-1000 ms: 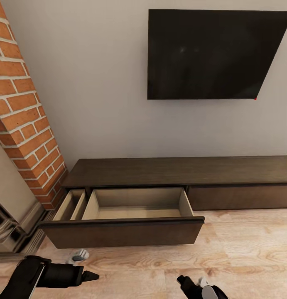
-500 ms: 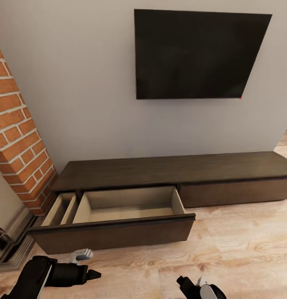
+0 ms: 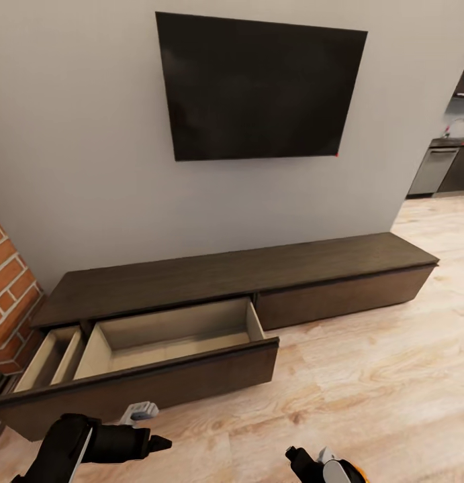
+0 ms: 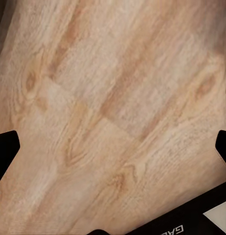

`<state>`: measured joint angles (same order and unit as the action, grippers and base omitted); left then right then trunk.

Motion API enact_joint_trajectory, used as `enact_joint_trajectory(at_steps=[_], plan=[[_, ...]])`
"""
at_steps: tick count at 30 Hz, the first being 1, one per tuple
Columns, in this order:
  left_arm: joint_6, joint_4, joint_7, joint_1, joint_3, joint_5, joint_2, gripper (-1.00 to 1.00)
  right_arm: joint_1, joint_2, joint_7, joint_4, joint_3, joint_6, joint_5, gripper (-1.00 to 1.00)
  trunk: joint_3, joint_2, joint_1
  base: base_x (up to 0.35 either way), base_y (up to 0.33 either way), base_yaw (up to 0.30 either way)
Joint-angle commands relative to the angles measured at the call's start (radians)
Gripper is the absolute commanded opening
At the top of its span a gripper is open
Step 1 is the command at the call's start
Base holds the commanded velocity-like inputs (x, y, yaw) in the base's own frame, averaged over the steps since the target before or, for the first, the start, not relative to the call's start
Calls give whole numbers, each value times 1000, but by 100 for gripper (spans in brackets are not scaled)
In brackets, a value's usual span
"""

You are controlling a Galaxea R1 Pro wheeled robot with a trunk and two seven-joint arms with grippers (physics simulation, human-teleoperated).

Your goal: Place each of the two pumpkins and all three candles from the living room inside a cabinet in the living room (use any cabinet), then make sure every cabinet is closed, and position the cauldron so it is next to a table in the living room.

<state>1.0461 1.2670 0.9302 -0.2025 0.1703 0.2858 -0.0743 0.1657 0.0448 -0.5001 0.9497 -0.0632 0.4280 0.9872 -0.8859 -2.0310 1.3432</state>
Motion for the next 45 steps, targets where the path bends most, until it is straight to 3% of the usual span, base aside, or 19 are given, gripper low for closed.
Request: enact_joint_trajectory(at_steps=[1,45], plan=[[0,0,0,0,1,0,0,100,0,0,0,0,0,0,0,100,0,0,0,15,-20,-285],[-1,0,-1,0,-4,1,1,100,0,0,0,-2,6,1,-1,100,-5,0,0,-2,-46,-284]])
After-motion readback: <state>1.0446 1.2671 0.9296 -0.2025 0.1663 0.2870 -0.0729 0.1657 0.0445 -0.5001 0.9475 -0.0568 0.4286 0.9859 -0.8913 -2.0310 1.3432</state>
